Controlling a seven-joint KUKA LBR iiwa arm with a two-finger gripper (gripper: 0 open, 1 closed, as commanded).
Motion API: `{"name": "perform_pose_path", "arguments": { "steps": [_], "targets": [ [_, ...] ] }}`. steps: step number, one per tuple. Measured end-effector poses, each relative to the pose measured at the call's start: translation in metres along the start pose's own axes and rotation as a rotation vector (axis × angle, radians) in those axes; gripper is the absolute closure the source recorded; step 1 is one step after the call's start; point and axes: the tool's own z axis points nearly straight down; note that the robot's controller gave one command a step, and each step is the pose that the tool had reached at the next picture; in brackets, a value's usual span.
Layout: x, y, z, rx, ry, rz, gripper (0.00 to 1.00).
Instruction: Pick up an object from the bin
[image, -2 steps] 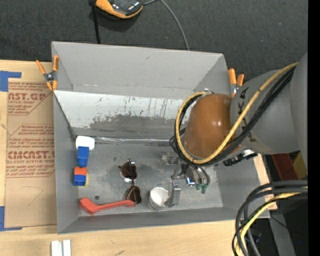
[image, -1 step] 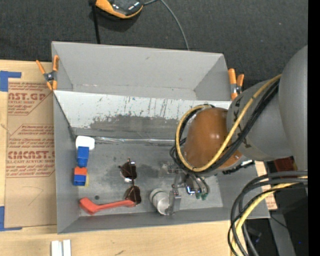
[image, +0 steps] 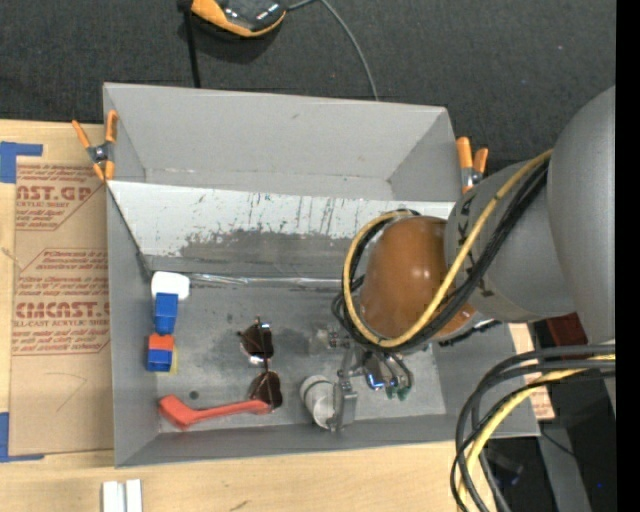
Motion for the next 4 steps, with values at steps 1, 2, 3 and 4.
{"name": "perform_pose_path", "arguments": {
  "steps": [1,2,3,4],
  "targets": [
    [-0.003,0.018,0.003,-0.002,0.0,0.011,1.0],
    [-0.003,0.018,0.003,-0.003,0.0,0.012,1.0],
    [-0.004,0.01,-0.069,-0.003,-0.001,0.025,1.0],
    [-0.004,0.01,-0.069,-0.003,-0.001,0.025,1.0]
  ]
}}
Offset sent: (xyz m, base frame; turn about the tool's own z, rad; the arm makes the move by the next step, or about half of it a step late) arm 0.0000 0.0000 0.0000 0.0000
